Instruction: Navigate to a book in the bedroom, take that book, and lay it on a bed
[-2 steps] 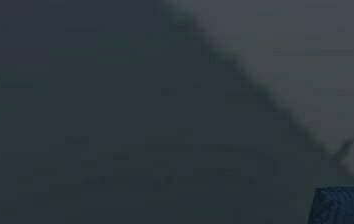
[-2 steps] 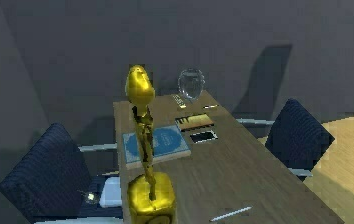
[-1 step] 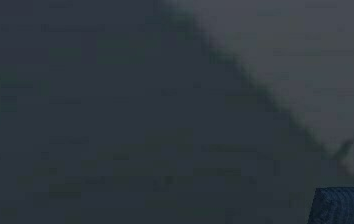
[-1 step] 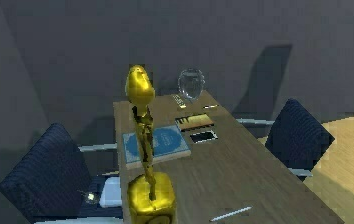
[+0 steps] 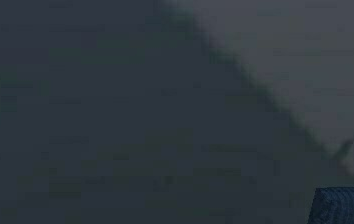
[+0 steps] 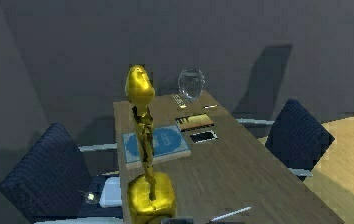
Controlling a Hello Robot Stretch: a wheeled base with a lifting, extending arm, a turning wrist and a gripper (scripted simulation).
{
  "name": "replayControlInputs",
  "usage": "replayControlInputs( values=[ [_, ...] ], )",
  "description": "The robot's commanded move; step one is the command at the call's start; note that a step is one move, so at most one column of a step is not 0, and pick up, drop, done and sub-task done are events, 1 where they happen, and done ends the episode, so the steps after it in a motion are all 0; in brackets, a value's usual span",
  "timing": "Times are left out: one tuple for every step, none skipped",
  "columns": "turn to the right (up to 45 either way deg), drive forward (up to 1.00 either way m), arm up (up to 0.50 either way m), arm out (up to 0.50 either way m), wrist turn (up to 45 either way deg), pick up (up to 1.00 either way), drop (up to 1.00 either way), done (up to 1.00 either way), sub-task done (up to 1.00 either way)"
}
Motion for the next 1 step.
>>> replayControlInputs(
  values=[
    [0.0,0.0,0.0,0.5,0.0,0.0,0.0,0.0,0.0]
  ],
)
